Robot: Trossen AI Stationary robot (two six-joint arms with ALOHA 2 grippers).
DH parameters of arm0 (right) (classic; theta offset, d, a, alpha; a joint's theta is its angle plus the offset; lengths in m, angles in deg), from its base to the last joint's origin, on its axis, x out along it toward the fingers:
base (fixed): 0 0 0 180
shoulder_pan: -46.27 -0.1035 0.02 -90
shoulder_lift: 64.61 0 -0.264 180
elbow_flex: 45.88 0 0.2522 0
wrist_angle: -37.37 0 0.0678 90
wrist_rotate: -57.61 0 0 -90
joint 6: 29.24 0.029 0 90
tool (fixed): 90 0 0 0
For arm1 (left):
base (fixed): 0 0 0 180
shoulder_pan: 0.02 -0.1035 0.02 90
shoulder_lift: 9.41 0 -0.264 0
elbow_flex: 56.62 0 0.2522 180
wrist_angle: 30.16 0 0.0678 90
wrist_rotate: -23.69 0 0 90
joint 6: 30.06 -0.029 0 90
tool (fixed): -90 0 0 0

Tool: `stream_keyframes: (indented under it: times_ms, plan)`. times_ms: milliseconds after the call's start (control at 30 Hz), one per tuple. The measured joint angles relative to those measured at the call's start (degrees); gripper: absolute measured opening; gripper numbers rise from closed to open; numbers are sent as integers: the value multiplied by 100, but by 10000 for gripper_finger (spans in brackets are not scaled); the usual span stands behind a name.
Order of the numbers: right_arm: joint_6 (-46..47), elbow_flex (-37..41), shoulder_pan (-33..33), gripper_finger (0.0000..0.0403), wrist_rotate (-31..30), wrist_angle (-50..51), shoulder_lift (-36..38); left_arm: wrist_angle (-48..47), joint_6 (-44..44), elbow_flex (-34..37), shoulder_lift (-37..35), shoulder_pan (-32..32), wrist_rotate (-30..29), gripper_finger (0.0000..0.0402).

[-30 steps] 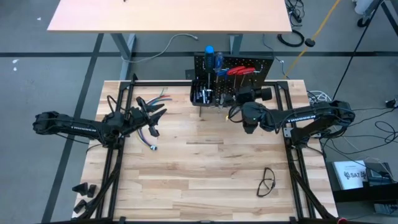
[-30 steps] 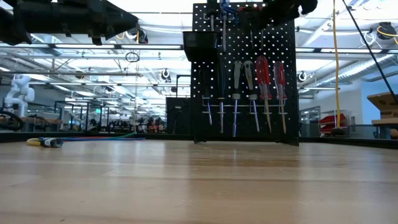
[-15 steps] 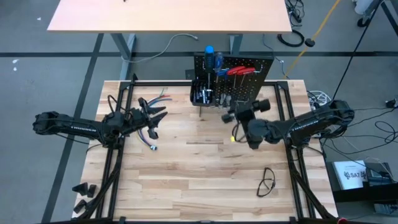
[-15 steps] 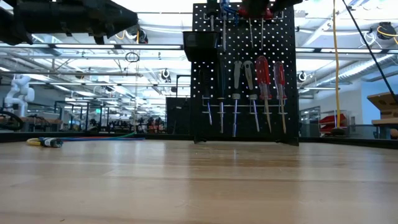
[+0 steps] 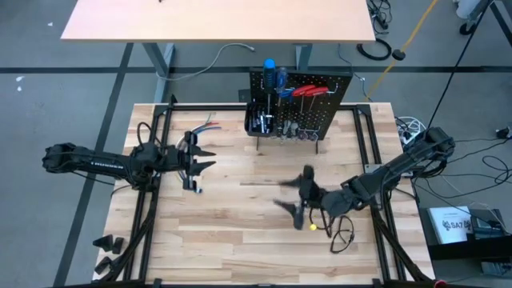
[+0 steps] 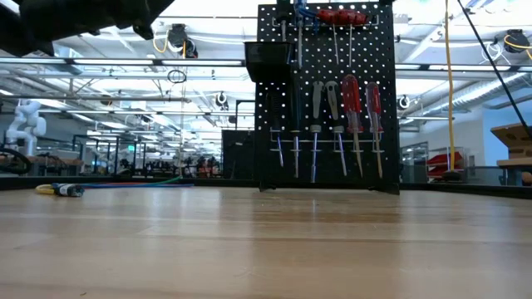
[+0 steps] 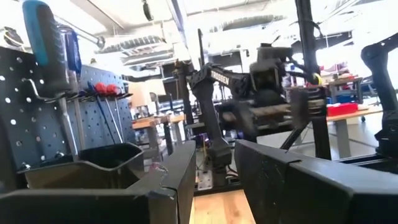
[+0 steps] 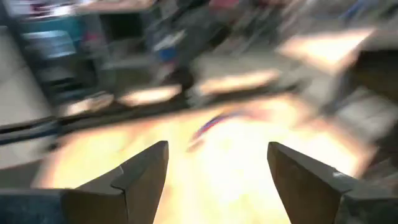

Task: Hang tools onto peg board
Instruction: Hang the black safety goggles on the peg board

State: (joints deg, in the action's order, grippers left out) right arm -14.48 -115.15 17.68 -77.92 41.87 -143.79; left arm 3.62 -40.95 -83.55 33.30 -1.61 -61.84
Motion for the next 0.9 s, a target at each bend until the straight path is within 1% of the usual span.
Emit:
stream_keyframes:
  times_ms: [33,100,233,333,433,567,633,767,900]
  plan:
    - [489,0,-30,267,392,253,-5,-7,1,0,2,0,-2,118]
    - [1481,0,-86,267,988,838,-10,-4,3,0,1,0,-2,118]
    - [3884,0,-164,267,1843,2311,-10,-4,2,0,2,0,-2,118]
    - [5586,0,-172,267,2669,3500,-10,3,-1,0,2,0,-4,118]
    - [6828,0,-172,263,3515,4599,-12,137,-7,2,2,0,-7,118]
    - [7834,0,-172,256,4582,5835,-12,211,-166,-65,2,0,-9,118]
    - [8124,0,-185,254,4942,6365,-12,211,-178,-110,2,0,-11,118]
    - [8399,0,-350,253,5391,7013,-12,205,-323,-173,2,0,-15,118]
    - [8762,0,-641,253,5477,7101,-12,176,-470,-179,1,-15,-17,118]
